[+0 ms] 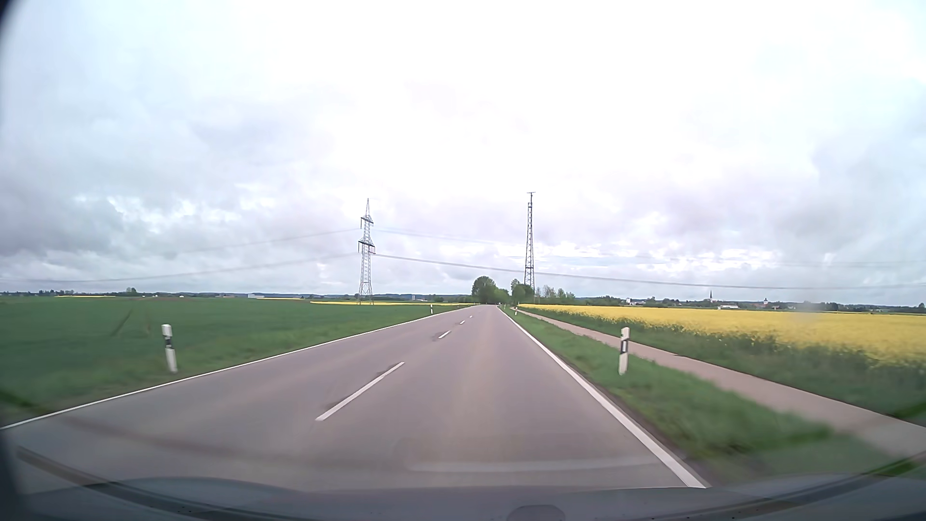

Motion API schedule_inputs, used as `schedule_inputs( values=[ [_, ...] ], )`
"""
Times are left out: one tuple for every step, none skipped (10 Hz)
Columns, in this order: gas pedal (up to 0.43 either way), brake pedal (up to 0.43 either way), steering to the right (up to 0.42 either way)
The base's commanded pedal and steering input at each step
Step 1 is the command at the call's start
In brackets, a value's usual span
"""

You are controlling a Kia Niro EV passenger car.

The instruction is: Follow the waypoints while adhering to traffic rules and regulations

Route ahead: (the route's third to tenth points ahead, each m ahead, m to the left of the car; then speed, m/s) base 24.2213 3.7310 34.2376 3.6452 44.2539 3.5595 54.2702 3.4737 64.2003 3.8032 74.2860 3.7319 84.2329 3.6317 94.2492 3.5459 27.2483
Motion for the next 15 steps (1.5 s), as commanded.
schedule_inputs(
  values=[
    [0.26, 0.0, 0.001],
    [0.26, 0.0, 0.001],
    [0.26, 0.0, 0.001],
    [0.26, 0.0, 0.001],
    [0.26, 0.0, 0.001],
    [0.26, 0.0, 0.001],
    [0.26, 0.0, 0.001],
    [0.26, 0.0, 0.001],
    [0.26, 0.0, 0.0],
    [0.26, 0.0, 0.0],
    [0.26, 0.0, 0.0],
    [0.26, 0.0, 0.0],
    [0.26, 0.0, 0.001],
    [0.26, 0.0, 0.001],
    [0.26, 0.0, 0.0]
  ],
)
